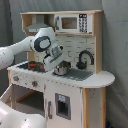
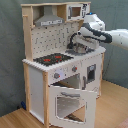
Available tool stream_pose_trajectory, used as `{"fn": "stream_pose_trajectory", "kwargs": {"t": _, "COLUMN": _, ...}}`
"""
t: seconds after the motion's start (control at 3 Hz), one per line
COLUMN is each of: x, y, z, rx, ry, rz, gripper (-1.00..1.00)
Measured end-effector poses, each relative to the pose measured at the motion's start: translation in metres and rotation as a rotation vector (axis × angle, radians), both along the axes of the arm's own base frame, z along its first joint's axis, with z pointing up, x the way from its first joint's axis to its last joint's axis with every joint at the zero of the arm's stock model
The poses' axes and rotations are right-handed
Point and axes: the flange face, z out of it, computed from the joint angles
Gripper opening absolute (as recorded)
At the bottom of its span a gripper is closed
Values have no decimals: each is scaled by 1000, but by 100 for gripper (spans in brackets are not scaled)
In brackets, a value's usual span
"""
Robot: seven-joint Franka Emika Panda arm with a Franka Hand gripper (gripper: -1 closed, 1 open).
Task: Play with the kitchen
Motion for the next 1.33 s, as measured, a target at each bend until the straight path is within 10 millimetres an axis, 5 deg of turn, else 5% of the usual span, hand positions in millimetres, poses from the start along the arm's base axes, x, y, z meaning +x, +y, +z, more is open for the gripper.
{"fn": "stream_pose_trajectory", "kwargs": {"t": 0.67, "x": 43, "y": -35, "z": -35, "rx": -24, "ry": 34, "rz": -74, "gripper": -100}}
{"fn": "stream_pose_trajectory", "kwargs": {"t": 1.33, "x": 65, "y": -25, "z": -41, "rx": -28, "ry": 50, "rz": -60, "gripper": -100}}
